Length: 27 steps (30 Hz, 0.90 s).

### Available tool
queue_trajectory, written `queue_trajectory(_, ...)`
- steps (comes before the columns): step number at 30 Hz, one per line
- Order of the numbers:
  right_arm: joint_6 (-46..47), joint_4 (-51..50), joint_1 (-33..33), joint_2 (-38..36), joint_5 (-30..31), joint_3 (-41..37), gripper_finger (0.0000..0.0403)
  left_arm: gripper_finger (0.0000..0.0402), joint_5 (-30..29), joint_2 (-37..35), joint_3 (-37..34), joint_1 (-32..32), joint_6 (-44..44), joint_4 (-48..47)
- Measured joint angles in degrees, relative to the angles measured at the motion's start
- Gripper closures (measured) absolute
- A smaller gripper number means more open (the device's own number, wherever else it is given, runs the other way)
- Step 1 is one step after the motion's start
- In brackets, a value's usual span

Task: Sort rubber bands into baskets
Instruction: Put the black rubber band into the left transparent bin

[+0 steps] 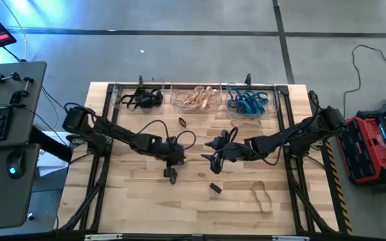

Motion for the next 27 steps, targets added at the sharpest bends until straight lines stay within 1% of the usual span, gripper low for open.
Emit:
queue_trajectory(1,-0.02,-0.05,0.00,0.00,-0.01,0.00,0.0167,0.0390,-1.34,-1.08,0.04,0.00,0.20,-0.27)
queue_trajectory(5,-0.24,-0.15,0.00,0.00,0.01,0.00,0.0167,0.0395,-5.00,-6.14,0.07,0.71,0.68,-5.59)
queue_trajectory(10,-1.08,-0.51,0.00,0.00,0.01,0.00,0.0167,0.0399,-10.39,-15.15,0.09,3.45,0.31,-12.44)
queue_trajectory(14,-1.27,-0.88,0.00,0.00,0.02,0.00,0.0167,0.0400,-17.56,-23.13,0.11,7.67,0.73,-19.27)
queue_trajectory(17,-1.29,-0.91,0.00,0.00,0.03,0.00,0.0167,0.0400,-22.13,-28.04,0.11,12.80,1.04,-24.26)
queue_trajectory(20,-1.30,-0.91,0.00,0.00,0.03,0.00,0.0167,0.0401,-23.06,-31.26,0.11,19.86,2.79,-26.44)
queue_trajectory(24,-1.31,-0.91,0.00,0.00,0.05,0.00,0.0167,0.0401,-21.92,-31.89,0.11,29.88,6.96,-26.77)
queue_trajectory(27,-1.31,-0.94,0.00,0.00,0.07,0.00,0.0167,0.0401,-18.23,-30.72,0.11,37.09,9.77,-26.36)
